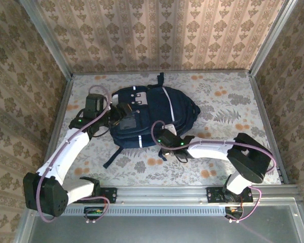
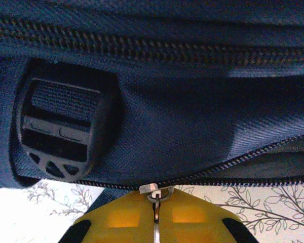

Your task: Pack the student bag

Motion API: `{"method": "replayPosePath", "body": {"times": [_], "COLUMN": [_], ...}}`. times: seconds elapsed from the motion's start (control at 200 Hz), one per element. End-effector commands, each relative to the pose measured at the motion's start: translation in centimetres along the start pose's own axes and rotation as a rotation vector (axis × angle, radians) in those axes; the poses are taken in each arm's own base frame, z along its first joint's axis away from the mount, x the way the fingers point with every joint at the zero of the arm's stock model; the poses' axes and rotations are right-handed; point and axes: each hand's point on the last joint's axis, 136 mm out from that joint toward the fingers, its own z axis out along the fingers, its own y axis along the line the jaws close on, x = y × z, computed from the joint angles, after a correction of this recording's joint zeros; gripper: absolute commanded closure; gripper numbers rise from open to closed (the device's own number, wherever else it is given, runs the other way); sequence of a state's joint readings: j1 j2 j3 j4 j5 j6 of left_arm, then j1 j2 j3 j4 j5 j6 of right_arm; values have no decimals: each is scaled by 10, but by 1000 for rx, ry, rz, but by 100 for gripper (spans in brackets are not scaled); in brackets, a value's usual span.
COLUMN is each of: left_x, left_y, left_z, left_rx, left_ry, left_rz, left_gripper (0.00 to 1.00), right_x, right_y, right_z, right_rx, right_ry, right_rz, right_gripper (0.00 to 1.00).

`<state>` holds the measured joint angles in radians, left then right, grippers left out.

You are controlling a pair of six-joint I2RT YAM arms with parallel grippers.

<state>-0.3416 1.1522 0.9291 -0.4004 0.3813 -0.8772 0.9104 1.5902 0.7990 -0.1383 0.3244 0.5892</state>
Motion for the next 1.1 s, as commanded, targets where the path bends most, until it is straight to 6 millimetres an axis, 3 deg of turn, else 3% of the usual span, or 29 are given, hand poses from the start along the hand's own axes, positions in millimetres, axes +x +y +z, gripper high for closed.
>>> {"method": "replayPosePath", "body": {"times": [0.0, 0.07, 0.295, 0.57, 0.705, 0.865, 1.095], "left_x": [26, 40, 72, 61, 57, 63, 66], "left_y": [16, 27, 54, 61, 72, 87, 91], "left_z": [-1, 2, 12, 44, 59, 67, 71], "left_rx": [-86, -129, -228, -252, -314, -407, -406], "left_ry": [50, 91, 161, 138, 137, 172, 180], "left_rz": [-64, -131, -324, -375, -399, -425, -427], "left_gripper": [29, 28, 27, 29, 29, 29, 30], "right_x": [-6, -4, 1, -3, -2, 2, 7], "right_y": [13, 16, 22, 26, 18, 5, 1], "right_z": [-6, -7, -4, -5, -6, -3, 7], "right_rx": [-134, -162, -195, -216, -198, -169, -156], "right_ry": [-17, 1, 24, -2, -9, -2, 40], "right_rz": [-54, -104, -126, -110, -104, -125, -177], "right_gripper": [95, 100, 100, 100, 100, 96, 88]}}
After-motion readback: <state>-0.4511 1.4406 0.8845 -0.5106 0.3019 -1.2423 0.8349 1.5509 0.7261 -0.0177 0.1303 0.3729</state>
